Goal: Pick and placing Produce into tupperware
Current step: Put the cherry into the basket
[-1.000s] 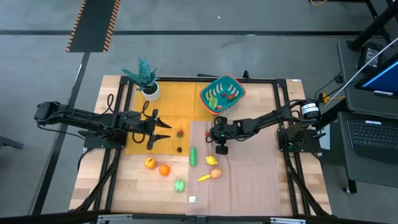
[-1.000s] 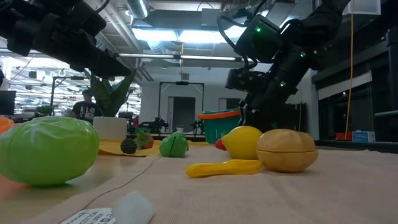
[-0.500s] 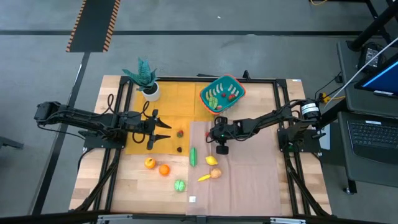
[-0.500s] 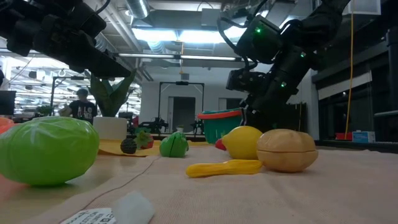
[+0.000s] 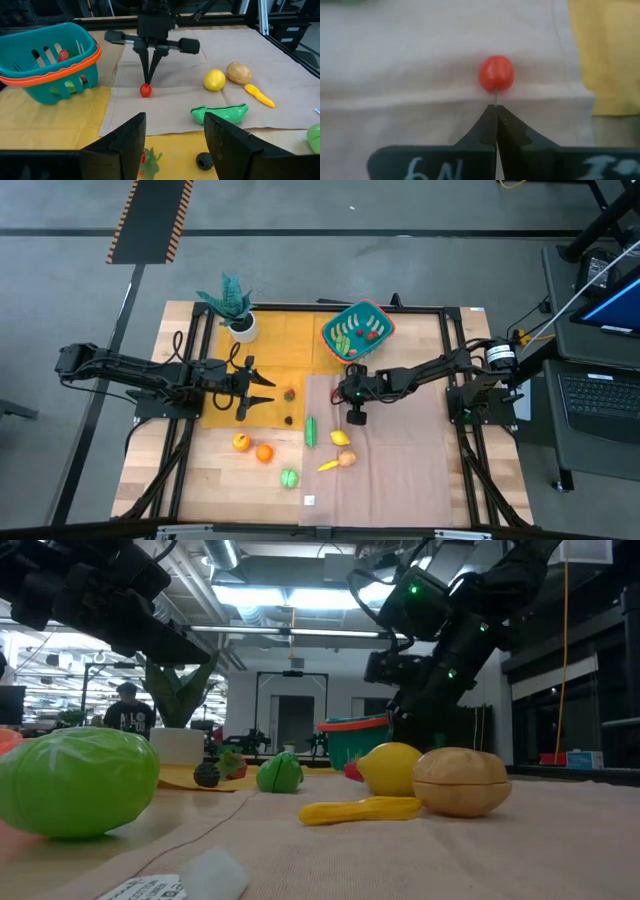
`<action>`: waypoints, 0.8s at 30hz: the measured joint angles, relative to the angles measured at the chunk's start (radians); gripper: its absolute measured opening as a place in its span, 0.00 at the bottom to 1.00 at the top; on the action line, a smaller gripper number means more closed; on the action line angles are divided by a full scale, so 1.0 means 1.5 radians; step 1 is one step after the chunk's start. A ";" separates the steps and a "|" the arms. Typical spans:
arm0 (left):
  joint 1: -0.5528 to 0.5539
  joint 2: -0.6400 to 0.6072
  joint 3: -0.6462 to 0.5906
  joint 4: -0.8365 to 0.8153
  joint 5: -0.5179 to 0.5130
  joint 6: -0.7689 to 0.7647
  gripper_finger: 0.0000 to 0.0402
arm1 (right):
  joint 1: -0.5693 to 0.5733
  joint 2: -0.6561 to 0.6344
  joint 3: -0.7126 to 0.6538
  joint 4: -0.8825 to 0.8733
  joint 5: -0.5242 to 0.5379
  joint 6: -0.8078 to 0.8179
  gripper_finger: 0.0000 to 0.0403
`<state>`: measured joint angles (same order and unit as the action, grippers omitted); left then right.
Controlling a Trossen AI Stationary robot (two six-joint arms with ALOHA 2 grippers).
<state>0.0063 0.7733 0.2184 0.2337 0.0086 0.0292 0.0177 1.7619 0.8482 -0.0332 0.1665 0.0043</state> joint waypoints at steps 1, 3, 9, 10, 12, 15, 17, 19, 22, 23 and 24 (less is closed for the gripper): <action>0.000 0.000 0.000 0.000 0.000 0.000 0.48 | -0.002 -0.009 0.000 -0.005 0.000 0.006 0.01; 0.000 0.000 0.000 0.000 0.000 0.000 0.48 | -0.007 -0.033 0.000 -0.019 -0.001 0.013 0.01; 0.000 0.000 0.000 0.000 0.000 0.000 0.48 | -0.019 -0.134 -0.002 -0.053 0.001 0.019 0.00; 0.000 0.000 0.000 0.000 0.000 0.000 0.48 | -0.021 -0.152 -0.002 -0.059 0.001 0.018 0.00; 0.000 0.000 0.000 0.002 0.000 0.000 0.48 | -0.026 -0.185 -0.003 -0.083 0.010 0.016 0.00; 0.000 0.000 0.000 0.002 0.000 0.003 0.48 | -0.036 -0.228 -0.003 -0.120 0.026 0.015 0.00; 0.000 0.000 0.000 0.002 0.000 0.003 0.48 | -0.041 -0.250 -0.011 -0.125 0.031 0.020 0.00; 0.000 0.000 0.000 0.004 0.000 0.005 0.48 | -0.045 -0.271 -0.041 -0.106 0.032 0.027 0.00; 0.000 0.000 0.000 0.004 0.000 0.005 0.48 | -0.048 -0.309 -0.106 -0.045 0.033 0.047 0.00; 0.000 0.000 0.000 0.004 0.000 0.005 0.48 | -0.049 -0.321 -0.128 -0.016 0.034 0.054 0.00; 0.000 0.000 0.000 0.004 0.000 0.005 0.48 | -0.049 -0.335 -0.150 0.019 0.034 0.062 0.00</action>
<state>0.0062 0.7733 0.2184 0.2400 0.0086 0.0364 -0.0551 1.2595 0.6229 -0.0052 0.2168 0.0979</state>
